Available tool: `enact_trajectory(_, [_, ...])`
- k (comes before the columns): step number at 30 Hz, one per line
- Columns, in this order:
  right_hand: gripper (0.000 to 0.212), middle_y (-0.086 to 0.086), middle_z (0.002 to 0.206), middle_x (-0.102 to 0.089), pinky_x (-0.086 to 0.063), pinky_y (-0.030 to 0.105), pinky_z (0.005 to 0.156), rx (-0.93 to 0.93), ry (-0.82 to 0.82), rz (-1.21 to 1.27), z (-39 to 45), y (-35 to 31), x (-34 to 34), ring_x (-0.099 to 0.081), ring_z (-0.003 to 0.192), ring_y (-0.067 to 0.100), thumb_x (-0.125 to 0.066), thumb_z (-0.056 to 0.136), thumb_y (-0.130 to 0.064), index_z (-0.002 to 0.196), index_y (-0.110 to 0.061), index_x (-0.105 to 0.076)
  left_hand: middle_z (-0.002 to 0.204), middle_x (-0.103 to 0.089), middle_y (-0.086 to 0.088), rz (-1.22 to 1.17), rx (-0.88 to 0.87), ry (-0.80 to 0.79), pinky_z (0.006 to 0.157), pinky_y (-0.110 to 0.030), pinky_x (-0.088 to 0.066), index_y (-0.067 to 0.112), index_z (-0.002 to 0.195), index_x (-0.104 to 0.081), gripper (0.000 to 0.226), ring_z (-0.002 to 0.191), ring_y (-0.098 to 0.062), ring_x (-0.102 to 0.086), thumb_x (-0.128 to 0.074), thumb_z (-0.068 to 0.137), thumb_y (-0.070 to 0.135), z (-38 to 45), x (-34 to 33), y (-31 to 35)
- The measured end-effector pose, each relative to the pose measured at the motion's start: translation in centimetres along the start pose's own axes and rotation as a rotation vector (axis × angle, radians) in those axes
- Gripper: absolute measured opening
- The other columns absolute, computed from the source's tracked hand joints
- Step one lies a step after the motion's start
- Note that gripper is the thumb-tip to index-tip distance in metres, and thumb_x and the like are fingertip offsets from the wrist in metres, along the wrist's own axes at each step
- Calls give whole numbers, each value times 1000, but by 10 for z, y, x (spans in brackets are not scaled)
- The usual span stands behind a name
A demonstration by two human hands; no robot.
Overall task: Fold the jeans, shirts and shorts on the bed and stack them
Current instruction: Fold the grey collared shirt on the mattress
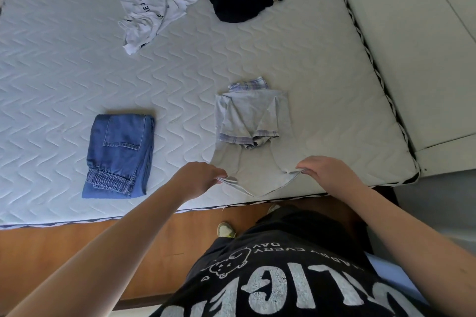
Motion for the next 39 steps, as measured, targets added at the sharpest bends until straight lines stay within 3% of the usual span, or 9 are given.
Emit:
enact_trajectory(5, [26,0,115,-69,-43,32,87,-5,-32,72,17,4,12,-62,106,21,-52,100,-22,122,-18,-66,116,-67,6,-91,29,-32,85,-30,-43,23,120,-62,21,107,-19,-61,-49,103,23,30,13,-10])
enact_trajectory(13, [23,1,96,-72,-46,38,80,-17,-126,227,66,44,28,-64,89,20,-58,97,-32,111,-19,-70,120,-68,4,-156,108,-188,83,-30,-44,38,130,-56,30,106,-20,-62,-45,104,27,93,38,-37])
enact_trajectory(18, [19,-11,72,-58,-32,18,58,-25,-140,264,112,69,40,-50,62,5,-60,95,-35,109,-23,-66,111,-68,-1,-190,178,-229,80,-32,-44,32,125,-57,24,98,-21,-61,-47,103,28,130,50,-53])
enact_trajectory(24, [17,-3,79,-67,-34,28,62,-16,-124,248,171,89,52,-52,68,12,-62,94,-33,104,-21,-69,95,-61,0,-178,212,-176,69,-31,-36,30,120,-55,19,83,-19,-54,-45,104,28,172,63,-81])
enact_trajectory(30, [15,-4,76,-65,-39,29,62,-69,-39,247,228,114,43,-57,70,19,-63,94,-34,98,-22,-69,116,-62,3,-198,142,-103,80,-28,-39,21,121,-62,23,107,-19,-58,-49,102,20,226,67,-112])
enact_trajectory(35, [20,5,91,-72,-47,37,73,-123,15,246,271,133,27,-64,82,28,-65,93,-28,107,-15,-71,115,-61,1,-183,143,-66,82,-30,-41,23,124,-62,27,108,-21,-57,-48,102,15,275,55,-146])
enact_trajectory(39, [18,3,80,-68,-42,36,65,-145,3,217,310,153,6,-59,72,26,-63,94,-30,100,-15,-70,115,-63,-3,-165,168,-25,78,-29,-36,22,126,-61,28,107,-25,-58,-48,102,16,315,39,-174])
Point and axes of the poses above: each hand's wrist, its own z-axis towards the middle knuckle, its own x-axis out of the back of the hand, y = z × x, the point moved 6 cm from there along z, towards the middle knuckle
